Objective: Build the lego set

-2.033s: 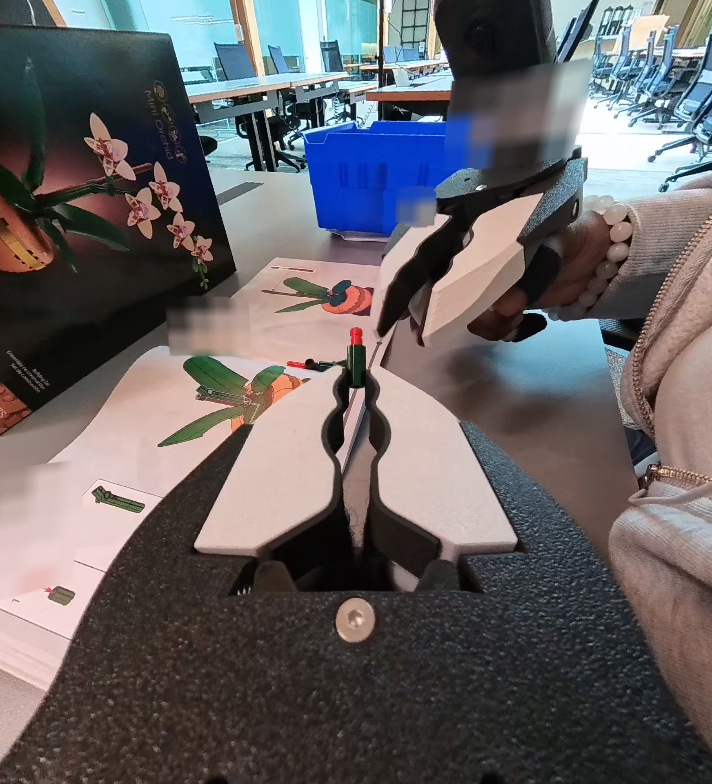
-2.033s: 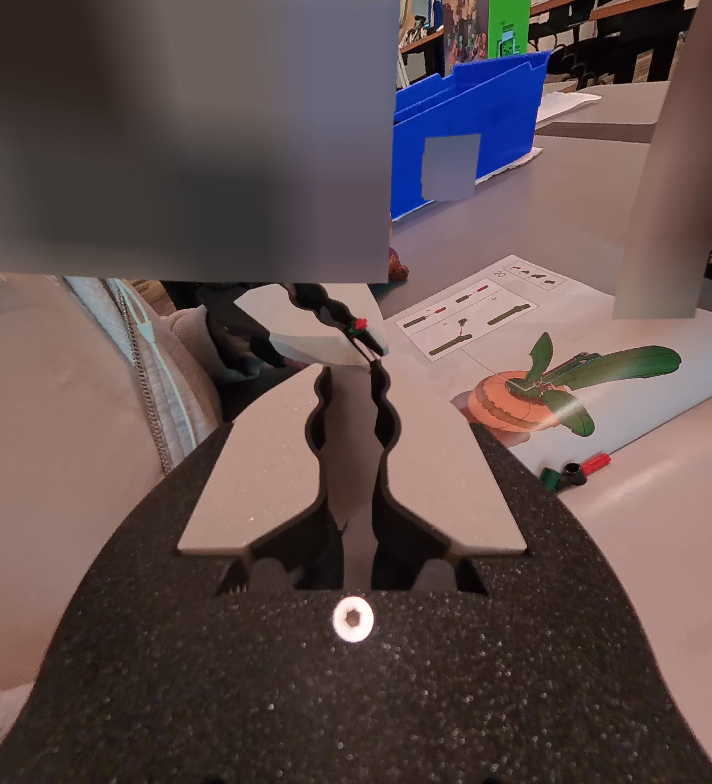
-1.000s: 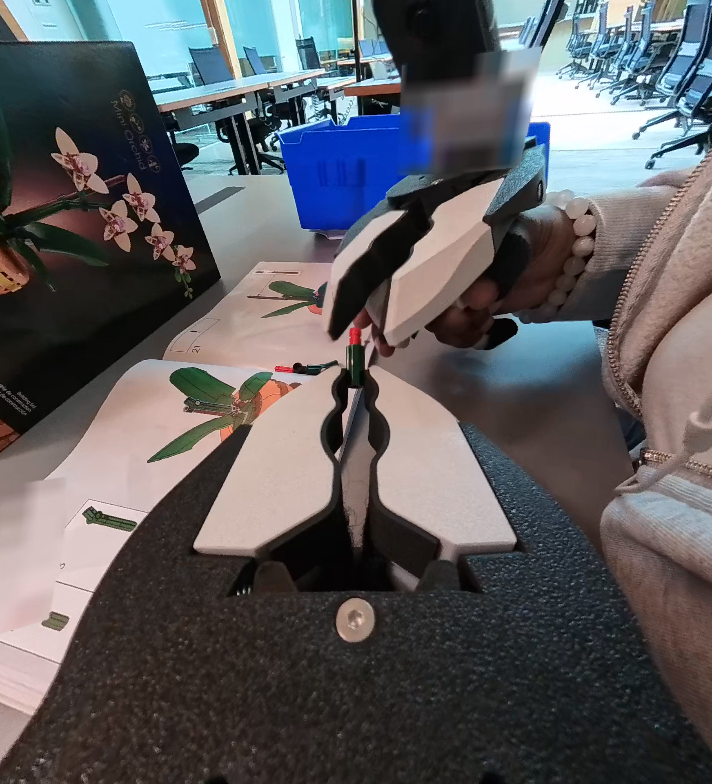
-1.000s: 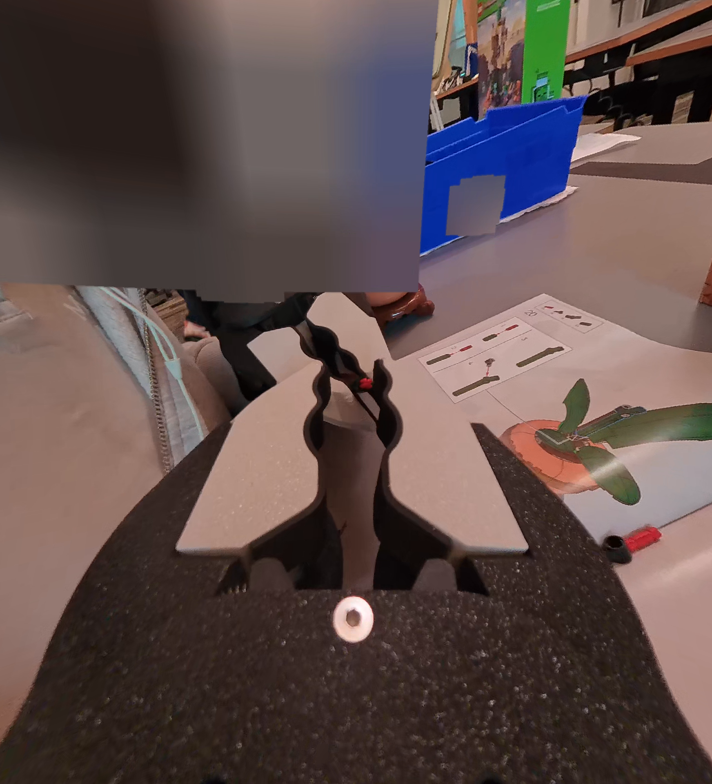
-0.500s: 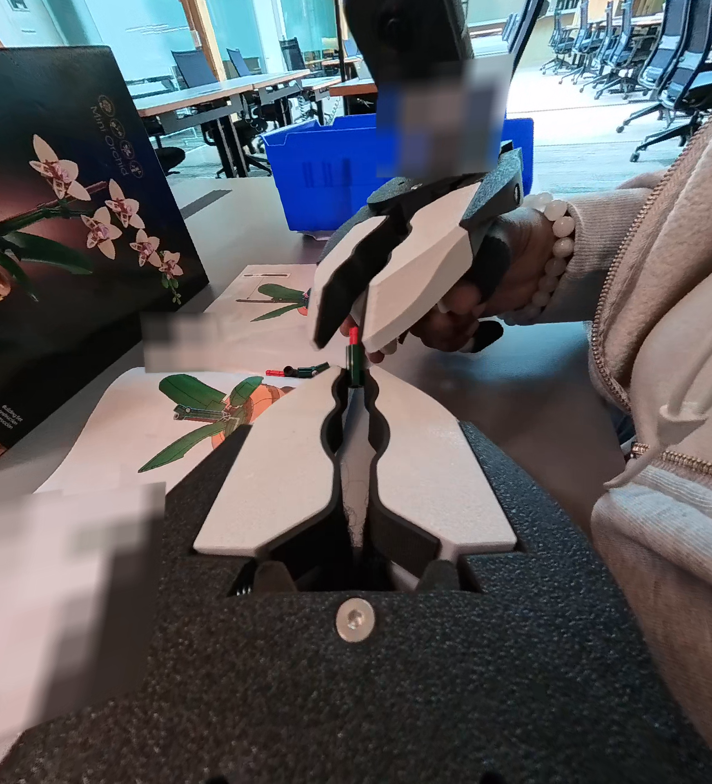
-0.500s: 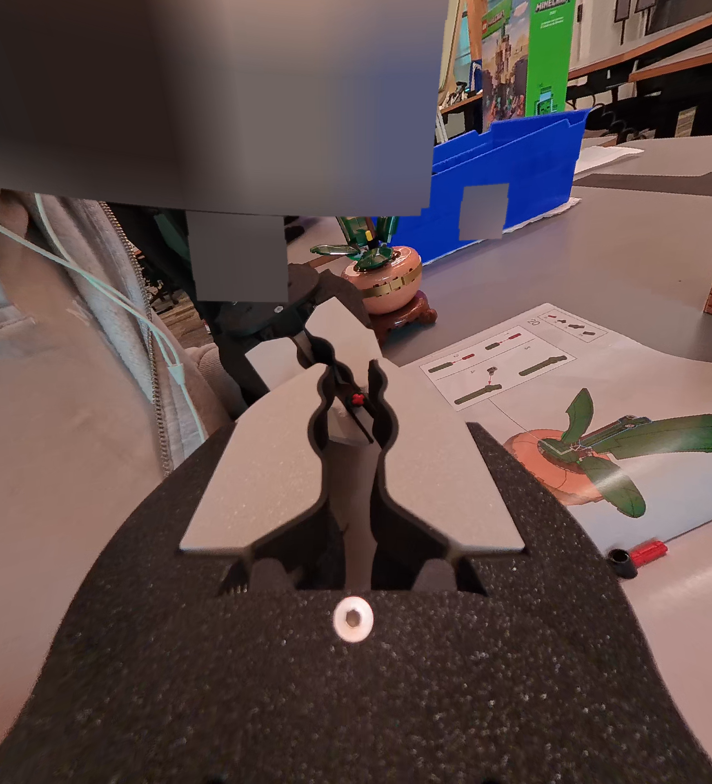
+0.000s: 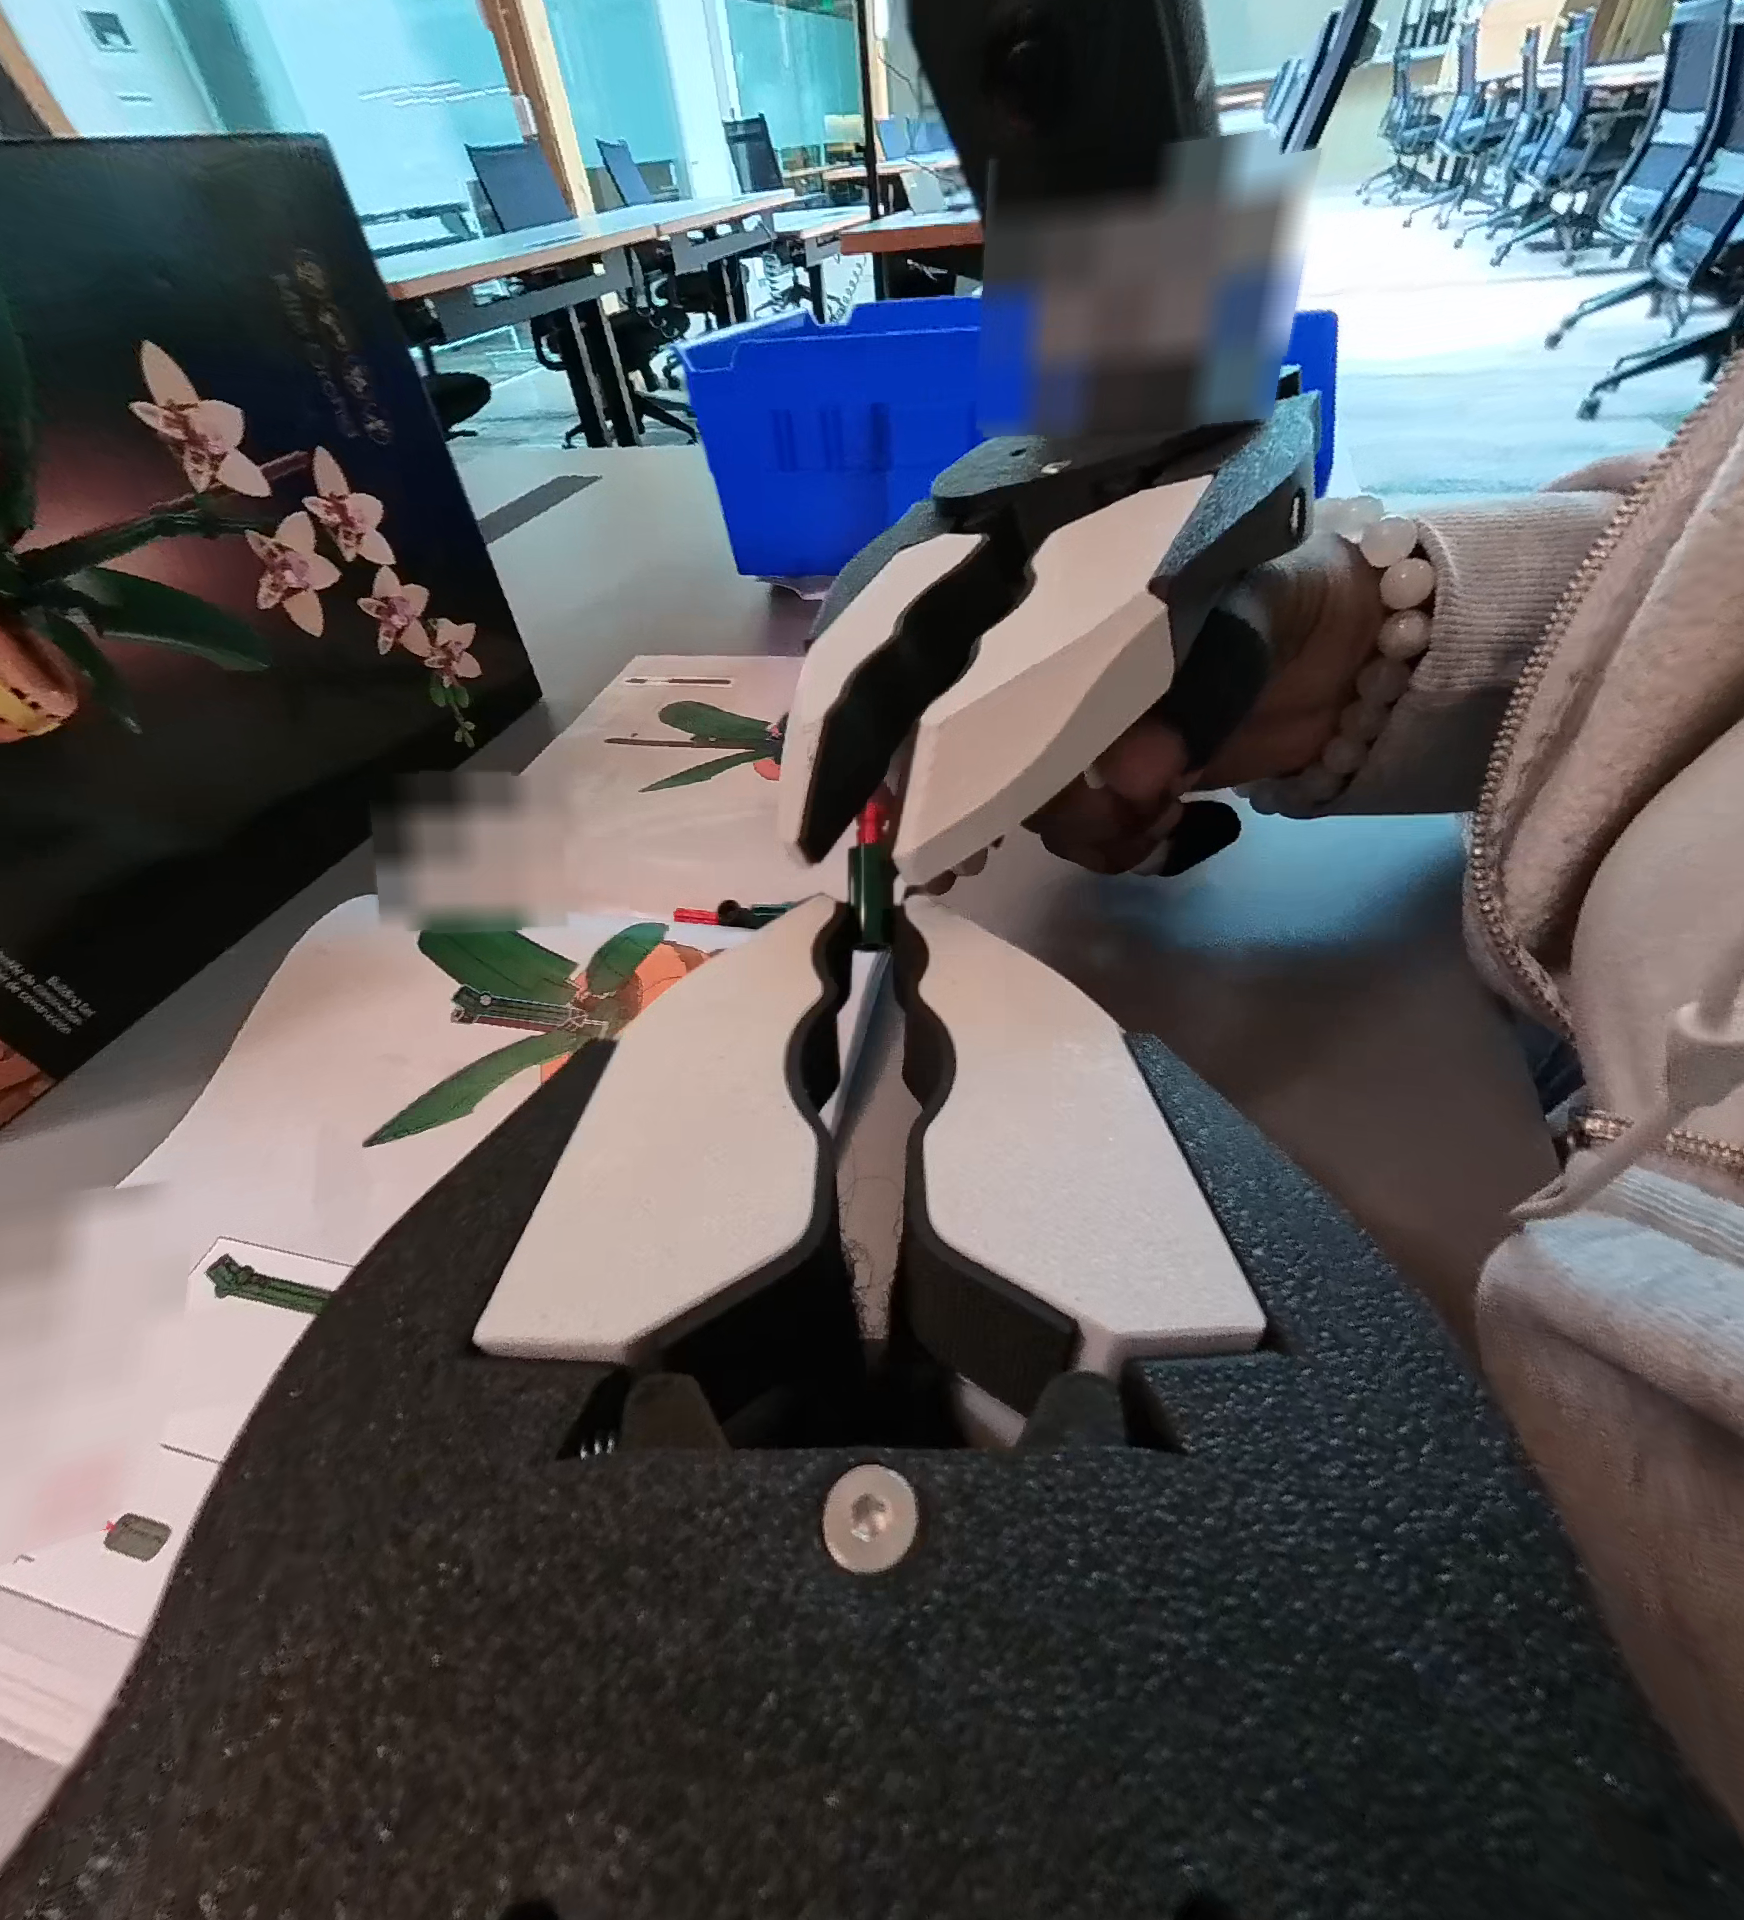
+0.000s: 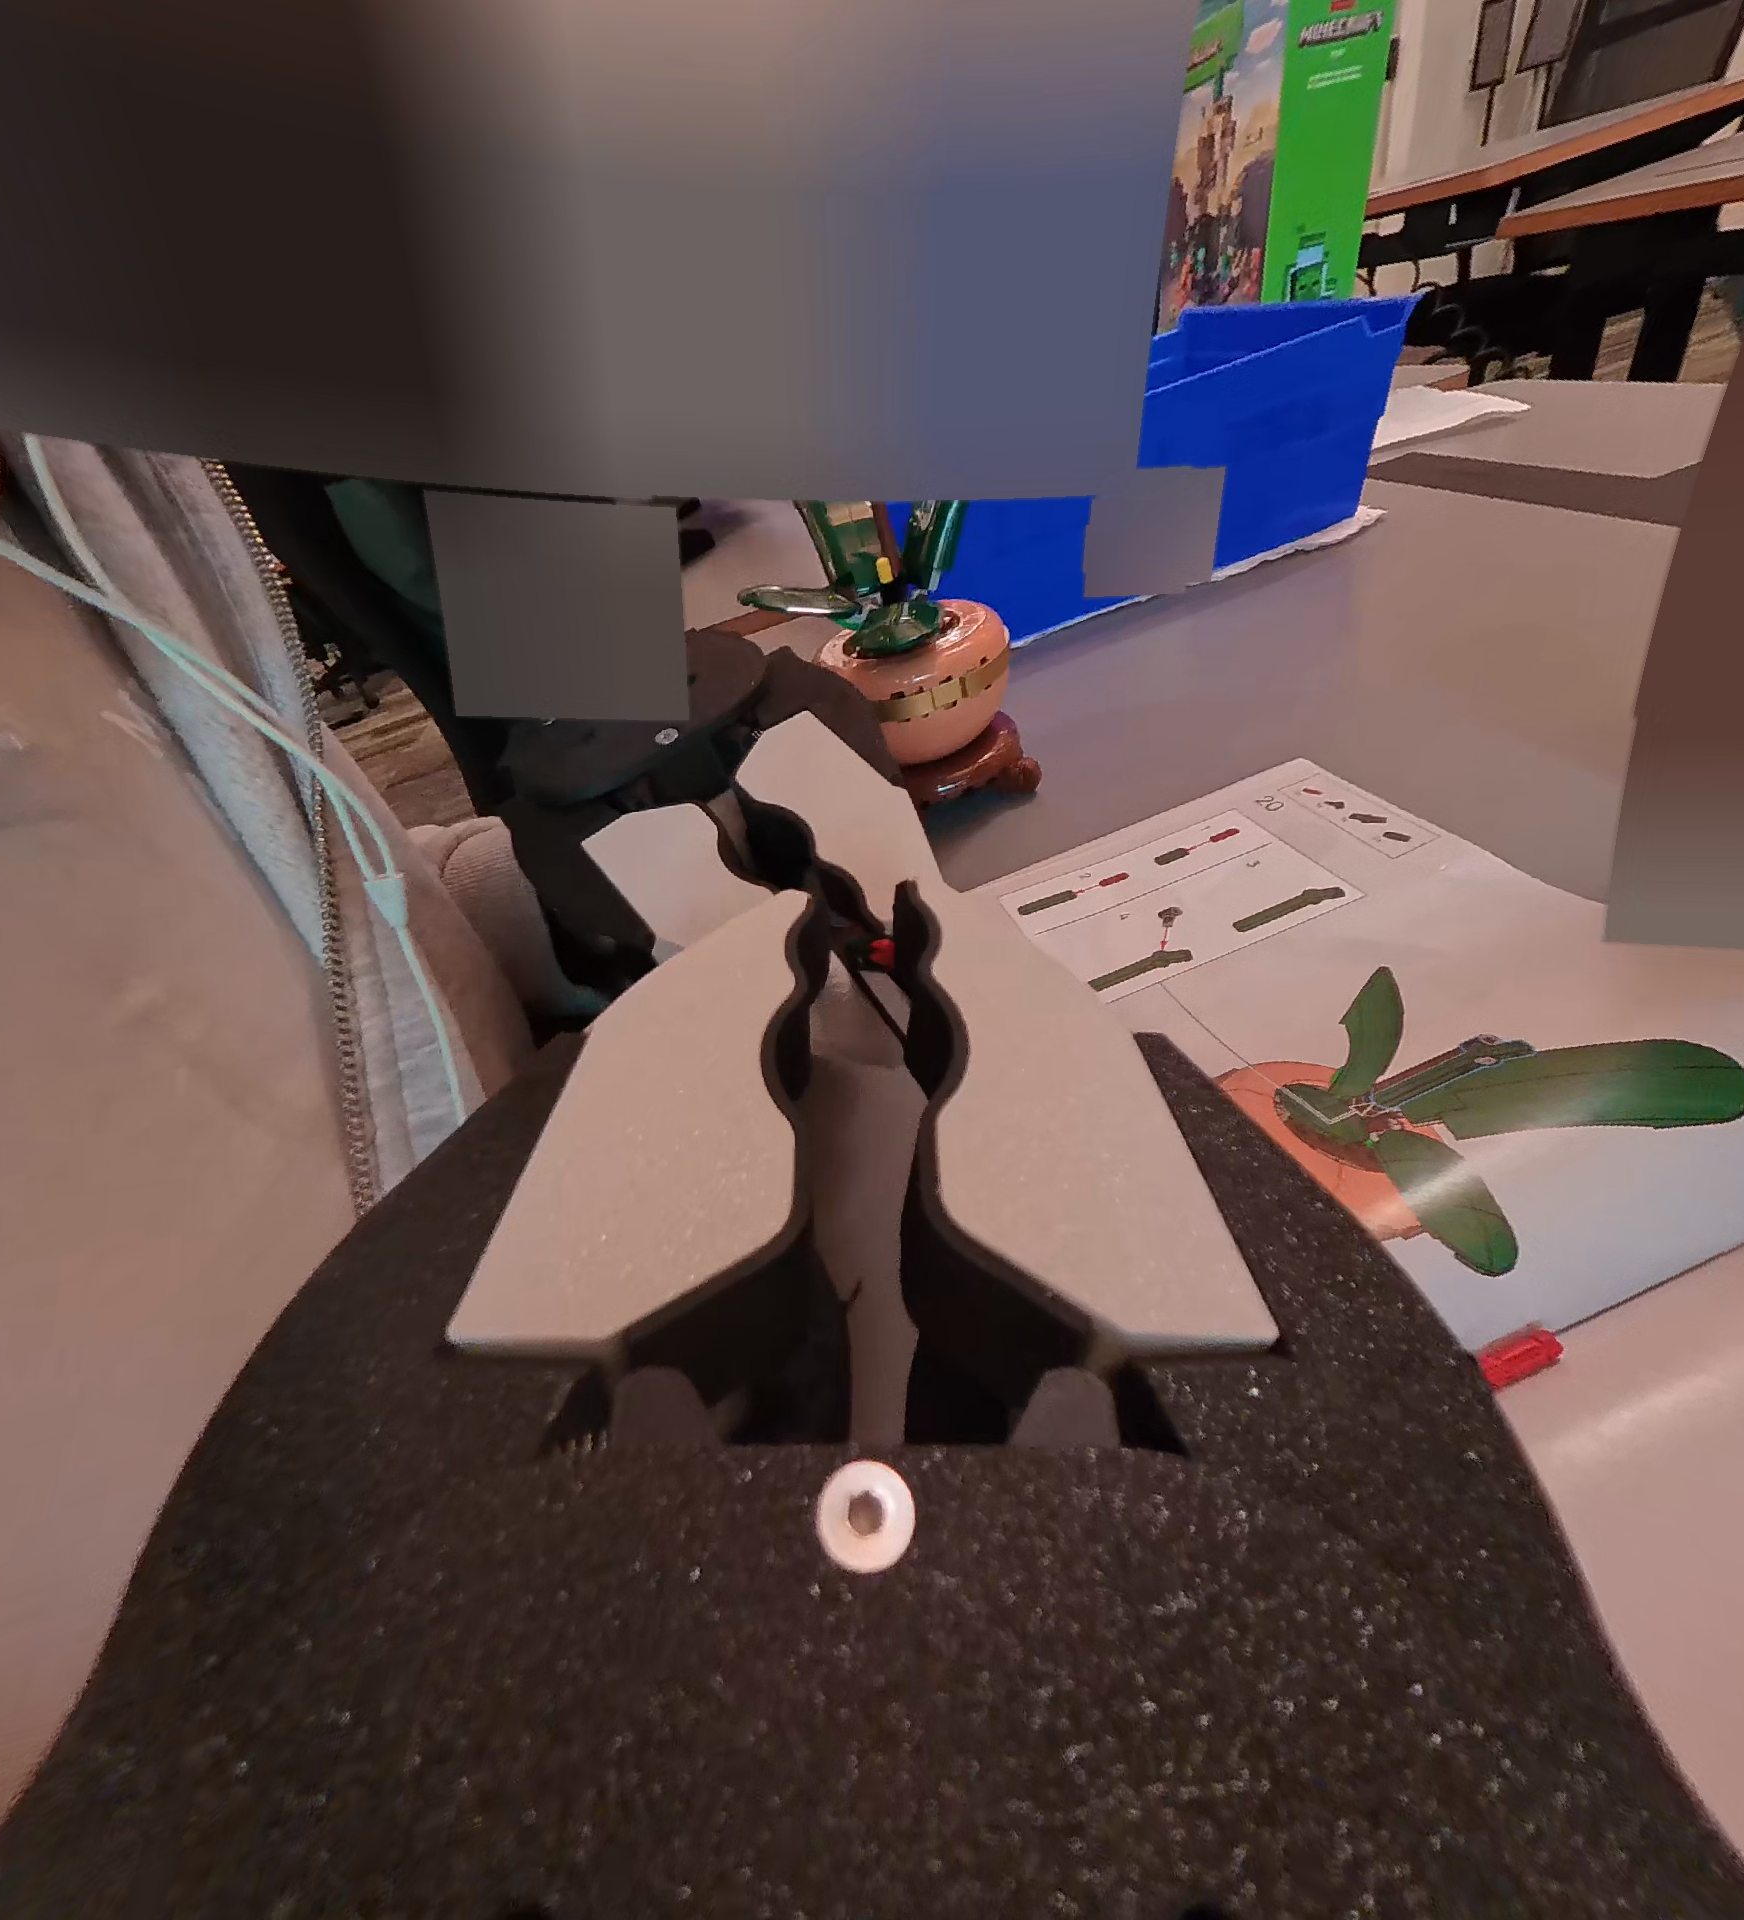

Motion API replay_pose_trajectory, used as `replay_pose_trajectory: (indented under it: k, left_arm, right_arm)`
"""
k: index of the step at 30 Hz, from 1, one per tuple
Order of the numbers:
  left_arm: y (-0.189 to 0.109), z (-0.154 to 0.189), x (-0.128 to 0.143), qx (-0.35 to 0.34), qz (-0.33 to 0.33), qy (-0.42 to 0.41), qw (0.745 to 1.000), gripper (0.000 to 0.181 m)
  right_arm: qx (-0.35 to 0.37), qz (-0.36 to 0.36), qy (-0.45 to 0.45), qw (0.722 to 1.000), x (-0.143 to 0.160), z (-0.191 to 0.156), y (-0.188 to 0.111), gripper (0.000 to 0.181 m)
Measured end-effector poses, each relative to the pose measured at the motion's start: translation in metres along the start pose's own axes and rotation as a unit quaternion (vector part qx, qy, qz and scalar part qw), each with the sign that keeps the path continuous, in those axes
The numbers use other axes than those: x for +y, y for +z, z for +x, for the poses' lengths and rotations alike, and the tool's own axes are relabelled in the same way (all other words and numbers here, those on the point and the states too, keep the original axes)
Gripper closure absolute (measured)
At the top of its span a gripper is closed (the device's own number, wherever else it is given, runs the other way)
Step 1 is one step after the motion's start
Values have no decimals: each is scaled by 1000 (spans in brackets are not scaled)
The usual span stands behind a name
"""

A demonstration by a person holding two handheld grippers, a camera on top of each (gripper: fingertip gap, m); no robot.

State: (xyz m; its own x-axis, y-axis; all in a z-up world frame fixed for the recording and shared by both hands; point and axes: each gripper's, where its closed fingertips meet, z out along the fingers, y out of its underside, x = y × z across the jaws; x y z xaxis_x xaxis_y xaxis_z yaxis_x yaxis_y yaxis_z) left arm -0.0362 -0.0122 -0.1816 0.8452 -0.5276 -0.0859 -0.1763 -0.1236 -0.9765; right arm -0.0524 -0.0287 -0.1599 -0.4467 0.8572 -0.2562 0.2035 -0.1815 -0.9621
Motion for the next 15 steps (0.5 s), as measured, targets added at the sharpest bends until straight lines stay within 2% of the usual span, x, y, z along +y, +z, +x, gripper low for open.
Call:
replay_pose_trajectory:
  k: [12,15]
  left_arm:
    - [-3,-6,-3,-14,14,-16,1000,176]
    - [-3,-6,-4,-15,18,-18,1000,176]
  right_arm:
    - [11,14,1,1000,-4,7,-3,168]
    - [37,8,-25,999,-10,19,-6,167]
